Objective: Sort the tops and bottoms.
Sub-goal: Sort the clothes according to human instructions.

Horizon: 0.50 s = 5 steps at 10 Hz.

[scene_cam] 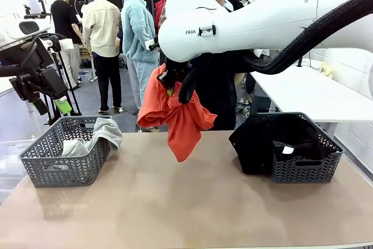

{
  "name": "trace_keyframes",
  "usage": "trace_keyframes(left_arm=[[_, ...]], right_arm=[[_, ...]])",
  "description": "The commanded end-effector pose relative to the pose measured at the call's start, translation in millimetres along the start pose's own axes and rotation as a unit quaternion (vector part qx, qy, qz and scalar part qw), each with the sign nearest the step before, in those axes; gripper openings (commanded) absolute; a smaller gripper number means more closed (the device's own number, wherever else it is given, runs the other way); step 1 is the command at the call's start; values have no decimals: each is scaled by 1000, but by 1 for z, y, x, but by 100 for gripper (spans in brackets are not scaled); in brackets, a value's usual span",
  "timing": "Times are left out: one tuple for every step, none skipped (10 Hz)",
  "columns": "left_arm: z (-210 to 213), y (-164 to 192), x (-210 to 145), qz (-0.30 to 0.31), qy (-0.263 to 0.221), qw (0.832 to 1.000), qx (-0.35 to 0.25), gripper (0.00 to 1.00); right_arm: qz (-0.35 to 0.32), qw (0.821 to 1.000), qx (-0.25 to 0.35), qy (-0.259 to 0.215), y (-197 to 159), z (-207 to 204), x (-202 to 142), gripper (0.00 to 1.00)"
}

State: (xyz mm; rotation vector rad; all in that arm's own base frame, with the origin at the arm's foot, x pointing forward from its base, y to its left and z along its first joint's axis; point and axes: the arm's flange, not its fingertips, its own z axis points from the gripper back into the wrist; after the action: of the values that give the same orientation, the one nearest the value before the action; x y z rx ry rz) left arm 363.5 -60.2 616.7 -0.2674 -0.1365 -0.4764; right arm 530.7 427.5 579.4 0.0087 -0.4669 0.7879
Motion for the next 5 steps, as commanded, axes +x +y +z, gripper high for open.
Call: trace_keyframes(left_arm=[[0, 2, 0, -2, -4, 1000, 7, 100], [0, 2, 0, -2, -4, 1000, 7, 100], [0, 2, 0, -2, -4, 1000, 7, 100], [0, 2, 0, -2, -4, 1000, 7, 100], [0, 2, 0, -2, -4, 1000, 7, 100]], right_arm=[[-1, 1000, 0, -1, -1, 5, 1, 0], [-1, 1000, 0, -1, -1, 5, 1, 0], [-1, 1000, 0, -1, -1, 5, 1, 0], [-1, 1000, 0, -1, -1, 5, 1, 0], [-1, 1000, 0, -1, -1, 5, 1, 0]])
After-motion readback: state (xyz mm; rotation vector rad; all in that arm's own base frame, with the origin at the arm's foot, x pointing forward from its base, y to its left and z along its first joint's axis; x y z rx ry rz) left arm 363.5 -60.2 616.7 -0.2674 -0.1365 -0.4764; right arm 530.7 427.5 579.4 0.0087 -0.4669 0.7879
